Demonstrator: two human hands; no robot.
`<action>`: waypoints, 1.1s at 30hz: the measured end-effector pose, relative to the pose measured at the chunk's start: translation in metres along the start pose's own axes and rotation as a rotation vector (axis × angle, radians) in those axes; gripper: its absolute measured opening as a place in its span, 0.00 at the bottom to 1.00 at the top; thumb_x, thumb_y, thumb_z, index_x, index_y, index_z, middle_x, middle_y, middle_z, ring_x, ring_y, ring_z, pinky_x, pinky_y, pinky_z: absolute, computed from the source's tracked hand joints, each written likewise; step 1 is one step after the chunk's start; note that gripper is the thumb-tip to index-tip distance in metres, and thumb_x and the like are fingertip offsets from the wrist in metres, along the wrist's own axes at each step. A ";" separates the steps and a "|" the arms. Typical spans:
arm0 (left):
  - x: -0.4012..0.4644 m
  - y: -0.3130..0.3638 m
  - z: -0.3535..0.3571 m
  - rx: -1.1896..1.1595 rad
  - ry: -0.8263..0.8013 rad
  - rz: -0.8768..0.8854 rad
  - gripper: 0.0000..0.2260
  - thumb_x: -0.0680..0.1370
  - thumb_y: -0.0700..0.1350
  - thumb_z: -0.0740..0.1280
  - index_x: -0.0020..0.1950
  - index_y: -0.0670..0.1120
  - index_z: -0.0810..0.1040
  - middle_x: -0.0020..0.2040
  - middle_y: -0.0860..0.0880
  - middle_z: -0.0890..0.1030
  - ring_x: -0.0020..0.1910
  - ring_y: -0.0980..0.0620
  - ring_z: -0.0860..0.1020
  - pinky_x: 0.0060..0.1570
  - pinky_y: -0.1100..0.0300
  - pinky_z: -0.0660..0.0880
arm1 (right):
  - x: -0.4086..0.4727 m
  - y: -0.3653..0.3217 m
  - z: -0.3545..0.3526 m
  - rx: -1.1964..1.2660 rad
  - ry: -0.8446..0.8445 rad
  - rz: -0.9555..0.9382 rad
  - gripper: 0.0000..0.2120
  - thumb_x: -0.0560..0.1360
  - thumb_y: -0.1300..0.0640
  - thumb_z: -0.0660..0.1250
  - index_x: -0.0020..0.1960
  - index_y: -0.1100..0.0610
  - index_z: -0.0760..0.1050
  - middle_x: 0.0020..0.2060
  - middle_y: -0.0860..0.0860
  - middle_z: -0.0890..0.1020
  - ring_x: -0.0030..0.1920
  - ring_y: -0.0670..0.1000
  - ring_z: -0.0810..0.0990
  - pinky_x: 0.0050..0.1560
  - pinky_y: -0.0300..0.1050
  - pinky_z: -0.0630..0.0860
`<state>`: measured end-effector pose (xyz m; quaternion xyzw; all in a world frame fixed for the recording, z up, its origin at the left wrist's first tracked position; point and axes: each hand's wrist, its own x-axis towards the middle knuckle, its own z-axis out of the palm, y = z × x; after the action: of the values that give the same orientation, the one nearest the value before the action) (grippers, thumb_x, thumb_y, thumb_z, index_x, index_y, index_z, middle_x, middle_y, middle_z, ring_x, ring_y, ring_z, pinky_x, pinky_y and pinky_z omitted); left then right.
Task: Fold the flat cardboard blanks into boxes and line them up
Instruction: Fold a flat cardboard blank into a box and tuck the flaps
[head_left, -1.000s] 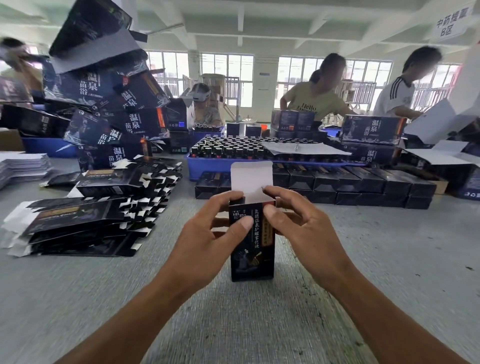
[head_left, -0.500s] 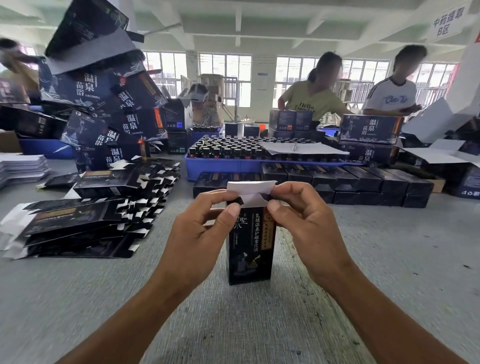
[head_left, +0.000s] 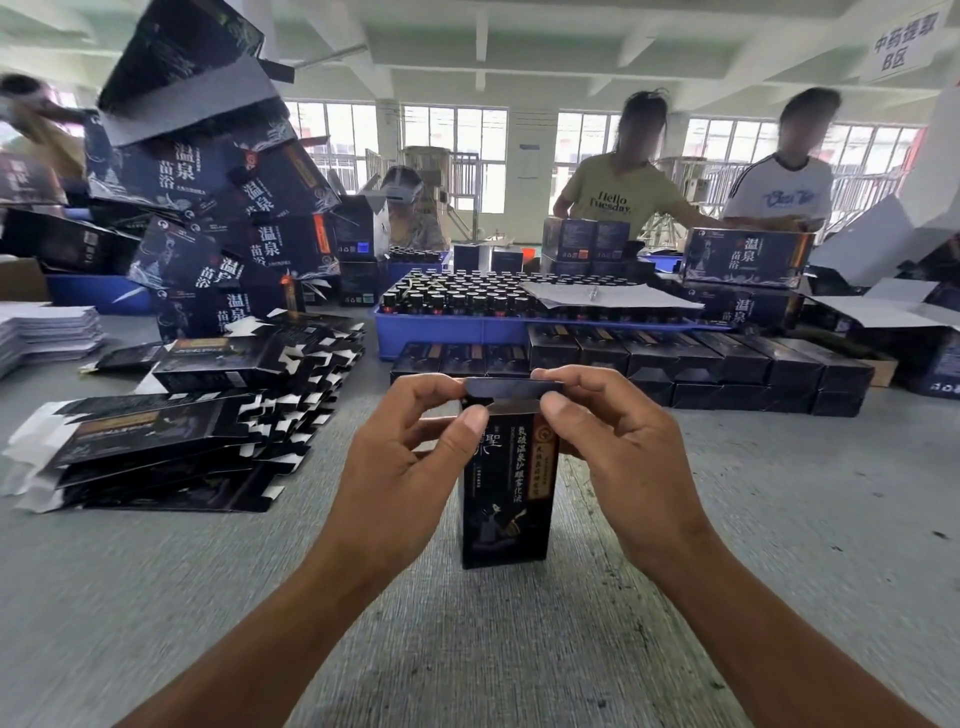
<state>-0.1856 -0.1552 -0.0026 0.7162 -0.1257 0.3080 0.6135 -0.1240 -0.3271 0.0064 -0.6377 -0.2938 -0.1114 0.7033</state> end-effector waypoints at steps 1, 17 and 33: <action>0.000 0.000 0.000 -0.003 0.002 0.005 0.06 0.75 0.54 0.68 0.51 0.62 0.77 0.54 0.57 0.84 0.53 0.56 0.82 0.46 0.68 0.78 | 0.000 0.000 0.000 0.003 0.004 0.000 0.08 0.79 0.61 0.69 0.54 0.52 0.83 0.49 0.48 0.86 0.49 0.46 0.85 0.51 0.40 0.81; 0.000 -0.008 -0.002 0.237 0.035 0.144 0.10 0.80 0.49 0.66 0.59 0.54 0.83 0.58 0.58 0.81 0.59 0.56 0.80 0.48 0.69 0.76 | -0.002 0.009 -0.006 -0.224 -0.001 -0.093 0.07 0.80 0.55 0.69 0.56 0.47 0.82 0.51 0.41 0.85 0.54 0.42 0.83 0.52 0.39 0.81; 0.007 -0.029 -0.013 0.245 -0.033 -0.145 0.29 0.78 0.49 0.71 0.71 0.71 0.62 0.50 0.61 0.84 0.45 0.58 0.84 0.42 0.64 0.80 | -0.012 0.035 0.006 -0.786 -0.177 -0.071 0.38 0.78 0.47 0.69 0.77 0.31 0.47 0.68 0.46 0.77 0.53 0.42 0.79 0.58 0.42 0.76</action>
<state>-0.1675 -0.1354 -0.0214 0.7977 -0.0453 0.2641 0.5402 -0.1167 -0.3185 -0.0296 -0.8547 -0.3099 -0.1841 0.3736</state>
